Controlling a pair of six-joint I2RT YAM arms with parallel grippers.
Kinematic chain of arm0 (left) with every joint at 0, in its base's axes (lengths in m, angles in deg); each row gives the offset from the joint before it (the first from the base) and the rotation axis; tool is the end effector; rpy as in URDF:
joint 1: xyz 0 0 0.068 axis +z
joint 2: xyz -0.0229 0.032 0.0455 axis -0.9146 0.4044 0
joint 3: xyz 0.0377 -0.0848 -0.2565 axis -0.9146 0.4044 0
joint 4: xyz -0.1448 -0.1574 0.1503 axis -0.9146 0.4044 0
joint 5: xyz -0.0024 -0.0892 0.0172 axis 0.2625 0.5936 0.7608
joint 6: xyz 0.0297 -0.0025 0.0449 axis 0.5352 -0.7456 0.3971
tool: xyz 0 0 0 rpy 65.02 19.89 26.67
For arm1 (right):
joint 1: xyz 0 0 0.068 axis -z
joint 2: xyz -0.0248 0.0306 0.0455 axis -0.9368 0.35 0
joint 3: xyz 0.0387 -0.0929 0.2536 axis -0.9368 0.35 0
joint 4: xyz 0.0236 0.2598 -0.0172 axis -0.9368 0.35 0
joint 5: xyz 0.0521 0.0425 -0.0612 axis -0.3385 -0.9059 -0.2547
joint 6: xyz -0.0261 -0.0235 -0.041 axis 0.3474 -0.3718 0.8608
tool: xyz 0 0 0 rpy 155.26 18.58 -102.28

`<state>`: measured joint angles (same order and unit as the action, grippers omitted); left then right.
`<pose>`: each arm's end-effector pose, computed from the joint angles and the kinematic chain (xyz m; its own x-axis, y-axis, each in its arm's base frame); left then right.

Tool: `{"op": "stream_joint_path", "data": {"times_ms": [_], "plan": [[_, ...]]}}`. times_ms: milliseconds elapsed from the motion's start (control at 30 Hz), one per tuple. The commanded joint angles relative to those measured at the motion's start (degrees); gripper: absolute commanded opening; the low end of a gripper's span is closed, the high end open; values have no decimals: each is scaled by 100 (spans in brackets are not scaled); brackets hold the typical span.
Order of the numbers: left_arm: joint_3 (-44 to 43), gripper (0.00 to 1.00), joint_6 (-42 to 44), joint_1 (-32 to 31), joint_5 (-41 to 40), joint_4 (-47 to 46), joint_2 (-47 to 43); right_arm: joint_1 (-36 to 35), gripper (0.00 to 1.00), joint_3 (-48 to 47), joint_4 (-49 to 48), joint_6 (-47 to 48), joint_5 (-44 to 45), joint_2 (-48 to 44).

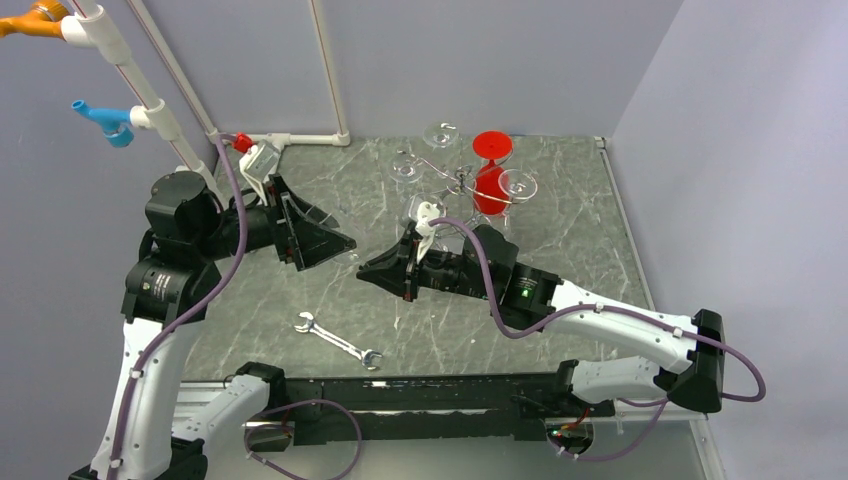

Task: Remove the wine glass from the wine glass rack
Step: Place the wine glass at the center of the board.

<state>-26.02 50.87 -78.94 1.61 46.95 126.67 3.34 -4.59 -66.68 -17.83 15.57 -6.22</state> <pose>0.1210 -0.0570 0.4746 -0.5337 -0.1520 -0.8319 0.7503 0.3688 -0.5487 0.1060 0.2578 0.3922 -0.1387 0.0690 -0.9879 -0.9672 0.2048 0.1501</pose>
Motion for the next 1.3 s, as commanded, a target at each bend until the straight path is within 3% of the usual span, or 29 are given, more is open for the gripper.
{"op": "stream_joint_path", "data": {"times_ms": [0, 367, 567, 633, 733, 833, 1100, 1267], "plan": [[-21, 79, -31, -12, 164, -264, -98, -27, 0, -321, -417, 49, -116, -21], [-26, 55, 52, -16, 18, -202, -119, -27, 0, -340, -451, 12, -176, 43], [-5, 31, 26, -12, -54, -235, -128, -24, 0, -314, -517, -50, -292, 105], [20, 41, -3, -12, -27, -276, -144, -27, 0, -310, -550, -66, -315, 110], [102, 66, -75, -12, 16, -379, -186, -23, 0, -331, -550, -67, -313, 113], [177, 78, -73, -12, -22, -422, -239, -27, 0, -356, -540, -67, -304, 134], [346, 86, -45, -12, -54, -407, -279, -27, 0, -408, -538, -100, -332, 210], [292, 76, -20, -12, -126, -339, -323, -27, 0, -384, -567, -111, -278, 187]]}}
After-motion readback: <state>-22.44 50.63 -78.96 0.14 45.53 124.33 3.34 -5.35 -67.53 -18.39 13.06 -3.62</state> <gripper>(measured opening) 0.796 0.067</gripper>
